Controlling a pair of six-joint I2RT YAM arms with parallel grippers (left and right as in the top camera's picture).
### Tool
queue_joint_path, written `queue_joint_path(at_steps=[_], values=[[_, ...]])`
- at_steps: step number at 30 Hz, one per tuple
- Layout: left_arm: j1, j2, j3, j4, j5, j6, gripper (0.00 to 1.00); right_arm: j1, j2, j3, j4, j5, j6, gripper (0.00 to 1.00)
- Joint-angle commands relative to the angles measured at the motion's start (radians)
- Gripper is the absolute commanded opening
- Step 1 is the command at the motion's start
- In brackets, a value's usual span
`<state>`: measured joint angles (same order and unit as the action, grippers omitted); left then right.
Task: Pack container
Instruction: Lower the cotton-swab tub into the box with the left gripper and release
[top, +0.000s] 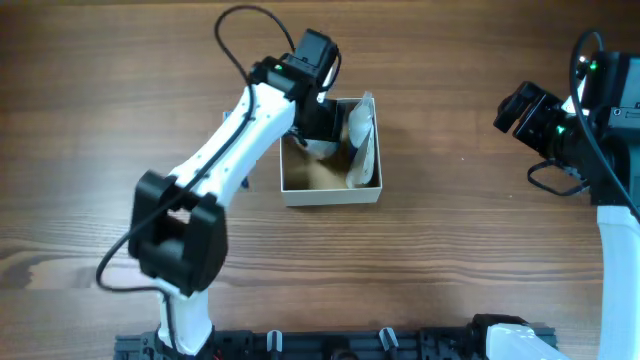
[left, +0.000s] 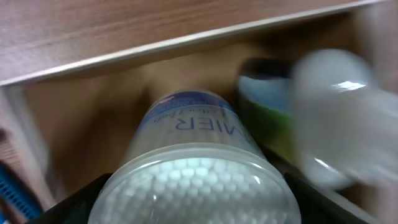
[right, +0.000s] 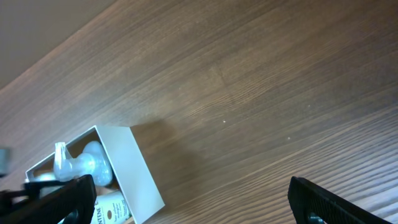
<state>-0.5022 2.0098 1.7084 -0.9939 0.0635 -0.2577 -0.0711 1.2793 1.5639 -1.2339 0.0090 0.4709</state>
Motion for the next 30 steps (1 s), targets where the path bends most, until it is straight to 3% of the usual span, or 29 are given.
queue_joint_path(at_steps=[1,4,8,13,19,24,30], values=[[0.001,0.042,0.003,0.026,-0.027,-0.038,0.72,-0.003,0.006,0.005,0.002,0.023,0.003,1.0],[0.007,0.017,0.014,0.03,-0.01,-0.038,0.84,-0.003,0.006,0.005,0.002,0.023,0.003,1.0],[0.037,-0.083,0.016,0.017,0.08,-0.038,0.91,-0.003,0.006,0.005,0.002,0.023,0.003,1.0],[0.096,-0.235,0.016,-0.021,0.085,-0.035,1.0,-0.003,0.006,0.005,0.002,0.024,0.003,1.0],[0.238,-0.326,0.014,-0.193,-0.111,-0.011,1.0,-0.003,0.006,0.005,0.002,0.023,0.003,1.0],[0.396,-0.252,-0.1,-0.192,-0.059,-0.019,0.99,-0.003,0.006,0.005,0.002,0.024,0.003,1.0],[0.455,-0.074,-0.198,-0.169,-0.002,0.049,0.72,-0.003,0.006,0.005,0.002,0.024,0.003,1.0]])
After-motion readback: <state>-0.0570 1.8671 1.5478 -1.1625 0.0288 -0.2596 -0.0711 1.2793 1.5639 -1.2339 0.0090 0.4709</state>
